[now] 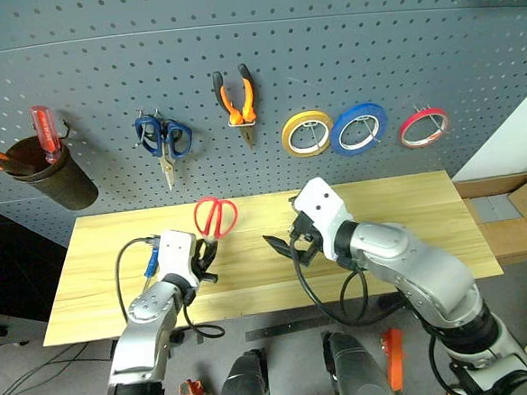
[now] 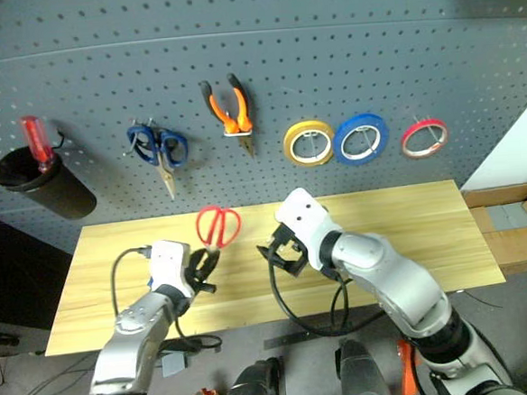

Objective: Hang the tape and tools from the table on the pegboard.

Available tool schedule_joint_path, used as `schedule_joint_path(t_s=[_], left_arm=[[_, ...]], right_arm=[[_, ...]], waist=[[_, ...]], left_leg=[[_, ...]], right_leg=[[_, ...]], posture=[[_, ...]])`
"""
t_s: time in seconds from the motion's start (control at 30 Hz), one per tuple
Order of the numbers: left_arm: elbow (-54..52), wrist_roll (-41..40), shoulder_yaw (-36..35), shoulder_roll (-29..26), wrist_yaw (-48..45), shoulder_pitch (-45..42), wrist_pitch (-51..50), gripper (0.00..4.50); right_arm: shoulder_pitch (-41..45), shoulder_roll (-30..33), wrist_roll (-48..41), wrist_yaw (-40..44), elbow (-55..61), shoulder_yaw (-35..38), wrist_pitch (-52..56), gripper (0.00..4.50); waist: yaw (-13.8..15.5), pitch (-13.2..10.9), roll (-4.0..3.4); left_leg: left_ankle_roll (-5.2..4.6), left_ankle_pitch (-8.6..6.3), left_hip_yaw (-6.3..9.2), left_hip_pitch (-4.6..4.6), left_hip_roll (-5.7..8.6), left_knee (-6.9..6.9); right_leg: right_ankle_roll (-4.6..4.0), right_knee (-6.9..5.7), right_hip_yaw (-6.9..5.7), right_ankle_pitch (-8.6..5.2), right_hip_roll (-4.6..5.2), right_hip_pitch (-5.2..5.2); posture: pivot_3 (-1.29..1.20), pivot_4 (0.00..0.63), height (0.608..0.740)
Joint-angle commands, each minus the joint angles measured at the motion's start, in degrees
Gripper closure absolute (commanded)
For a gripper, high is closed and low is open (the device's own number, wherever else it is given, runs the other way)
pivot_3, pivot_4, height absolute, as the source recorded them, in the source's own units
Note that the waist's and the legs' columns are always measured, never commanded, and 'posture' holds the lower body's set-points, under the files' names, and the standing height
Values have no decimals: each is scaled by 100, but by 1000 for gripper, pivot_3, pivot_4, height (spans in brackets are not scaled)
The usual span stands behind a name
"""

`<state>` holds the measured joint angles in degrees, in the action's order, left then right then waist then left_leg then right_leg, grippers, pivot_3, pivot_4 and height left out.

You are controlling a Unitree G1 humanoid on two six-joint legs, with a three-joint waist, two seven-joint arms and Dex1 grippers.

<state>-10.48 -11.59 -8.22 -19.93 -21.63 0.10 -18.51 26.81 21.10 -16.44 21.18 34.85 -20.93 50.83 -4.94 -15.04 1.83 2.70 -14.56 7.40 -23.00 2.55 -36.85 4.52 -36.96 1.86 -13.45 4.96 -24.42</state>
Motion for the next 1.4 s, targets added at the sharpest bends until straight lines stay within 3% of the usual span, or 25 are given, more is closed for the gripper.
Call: schedule_joint_path(t_s=[0.03, 0.3, 0.53, 0.7, 1.07, 1.4], left_arm=[[-890, -215, -393, -204, -201, 377, 362, 3430], [-1840, -207, -886, -436, -235, 878, 851, 3430], [-2088, -345, -1443, -575, -380, 1094, 1569, 3430], [-1604, -236, -1443, -691, -132, 353, 1423, 3430], [-176, 163, -702, -1124, -411, -915, 1381, 3431], [261, 326, -506, -1214, -566, -1257, 1619, 3431]], right_arm=[[-131, -21, -466, 484, 502, 608, -614, 0], [-132, 213, -859, 1249, 422, 1136, -1399, 0], [6, 266, -764, 1494, 95, 1041, -1748, 0], [35, 252, -699, 1533, -36, 1000, -1857, 0], [79, 219, -615, 1478, -31, 882, -1894, 0], [20, 176, -570, 1411, 36, 846, -1886, 0]], waist=[[8, -2, -2], [40, -4, -5], [45, -3, -5], [180, -2, -3], [170, -1, -2], [162, -1, -2]], left_leg=[[-2, -5, -1, 0, 0, 0], [-7, -10, -13, 3, 0, -1], [-6, -11, -34, 9, -5, -2], [-6, -11, -33, 8, -4, -8], [-3, -12, -35, 8, -2, -8], [-2, -13, -35, 7, -5, -9]], right_leg=[[3, 1, 0, -3, 0, 1], [4, 7, -2, -4, -1, 8], [3, 5, 9, -4, -6, 9], [3, 2, -3, -4, -8, 13], [4, 1, 0, -3, -11, 11], [3, 1, 1, -3, -11, 9]], posture=[[-96, 284, 740], [-64, 262, 740], [-48, 242, 740], [-46, 237, 740], [-67, 241, 740], [-81, 245, 740]])
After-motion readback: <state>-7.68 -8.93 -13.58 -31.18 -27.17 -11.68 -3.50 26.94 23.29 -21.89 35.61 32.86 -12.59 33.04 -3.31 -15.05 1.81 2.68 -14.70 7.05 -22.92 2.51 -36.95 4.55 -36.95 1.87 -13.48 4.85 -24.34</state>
